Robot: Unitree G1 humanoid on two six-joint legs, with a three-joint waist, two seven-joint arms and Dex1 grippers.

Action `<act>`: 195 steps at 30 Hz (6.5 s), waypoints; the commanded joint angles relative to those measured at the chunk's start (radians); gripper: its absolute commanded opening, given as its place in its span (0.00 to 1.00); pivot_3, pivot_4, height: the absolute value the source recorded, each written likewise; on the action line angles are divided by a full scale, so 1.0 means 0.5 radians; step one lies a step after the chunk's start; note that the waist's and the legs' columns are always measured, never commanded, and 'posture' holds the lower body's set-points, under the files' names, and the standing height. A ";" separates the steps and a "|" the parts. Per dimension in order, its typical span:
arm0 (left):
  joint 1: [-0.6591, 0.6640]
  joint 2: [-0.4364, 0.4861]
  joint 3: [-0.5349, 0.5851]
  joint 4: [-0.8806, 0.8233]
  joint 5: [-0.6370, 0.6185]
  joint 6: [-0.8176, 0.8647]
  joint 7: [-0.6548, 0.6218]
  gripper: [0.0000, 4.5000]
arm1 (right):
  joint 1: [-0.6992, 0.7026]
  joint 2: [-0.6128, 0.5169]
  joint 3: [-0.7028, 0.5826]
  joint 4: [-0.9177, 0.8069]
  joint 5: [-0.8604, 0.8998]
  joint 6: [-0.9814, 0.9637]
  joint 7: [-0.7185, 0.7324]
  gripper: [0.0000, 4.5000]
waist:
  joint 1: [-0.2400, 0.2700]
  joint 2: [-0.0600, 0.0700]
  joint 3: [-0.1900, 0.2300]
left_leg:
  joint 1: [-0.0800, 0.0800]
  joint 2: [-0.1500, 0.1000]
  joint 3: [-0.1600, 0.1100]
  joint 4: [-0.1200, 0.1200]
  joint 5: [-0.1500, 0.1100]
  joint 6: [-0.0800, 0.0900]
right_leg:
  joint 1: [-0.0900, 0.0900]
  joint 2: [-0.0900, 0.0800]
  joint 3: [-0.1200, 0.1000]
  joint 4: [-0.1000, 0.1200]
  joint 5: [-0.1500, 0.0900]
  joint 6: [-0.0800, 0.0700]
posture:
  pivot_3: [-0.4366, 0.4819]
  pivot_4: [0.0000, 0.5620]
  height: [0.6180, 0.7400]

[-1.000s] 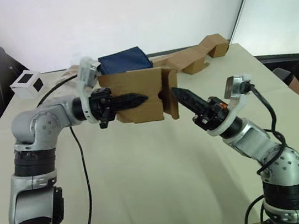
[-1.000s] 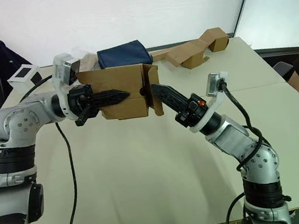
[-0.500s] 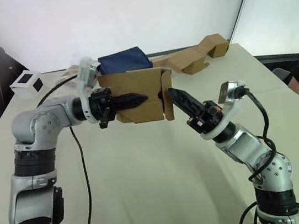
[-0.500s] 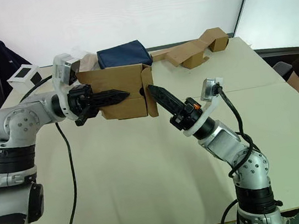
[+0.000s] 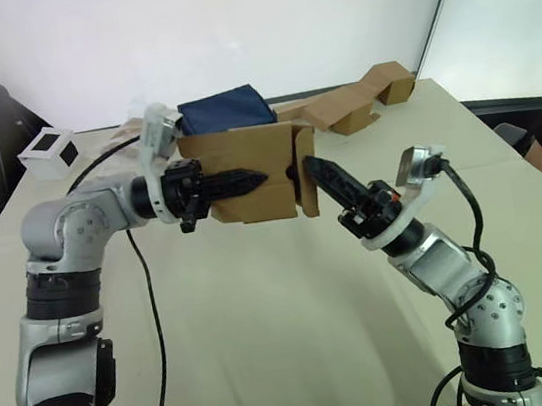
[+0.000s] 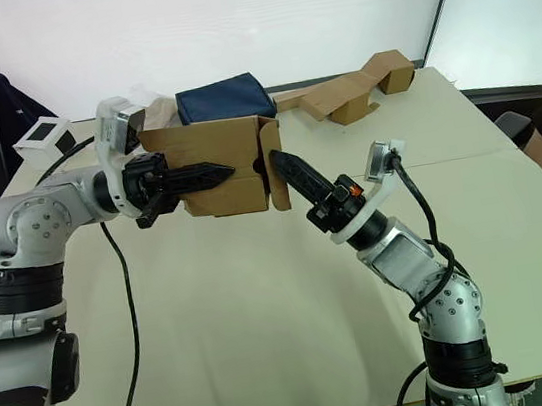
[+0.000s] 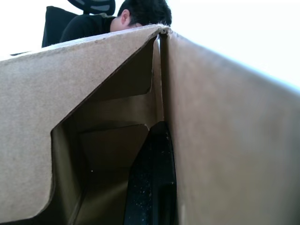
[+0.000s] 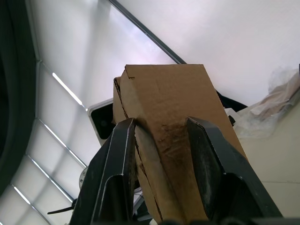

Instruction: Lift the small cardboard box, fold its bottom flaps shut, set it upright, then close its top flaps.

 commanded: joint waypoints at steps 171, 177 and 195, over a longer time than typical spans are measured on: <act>-0.749 0.285 -1.474 0.332 1.466 -1.262 -0.796 0.00 | 0.347 -1.467 0.091 -0.494 -1.007 0.281 0.641 0.02 | 0.014 -0.001 0.002 | -0.002 -0.001 -0.001 0.001 -0.002 0.004 | 0.000 0.020 0.006 -0.006 -0.001 -0.001 | 0.48 0.27 1.00; -0.955 0.471 -2.067 0.125 1.374 -1.486 -0.796 0.00 | 0.367 -1.411 0.197 -0.543 -1.192 0.253 0.627 0.02 | 0.006 -0.002 0.002 | -0.001 0.003 0.000 0.001 -0.004 0.007 | 0.000 0.023 0.010 -0.004 -0.001 -0.002 | 0.48 0.27 1.00; -1.106 0.270 -2.182 0.267 1.137 -1.286 -0.796 0.64 | 0.434 -1.162 0.317 -0.554 -1.437 0.266 0.549 0.00 | 0.009 -0.003 0.003 | -0.001 0.004 -0.001 0.004 -0.004 0.008 | 0.000 0.027 0.011 -0.003 -0.001 -0.002 | 0.48 0.27 1.00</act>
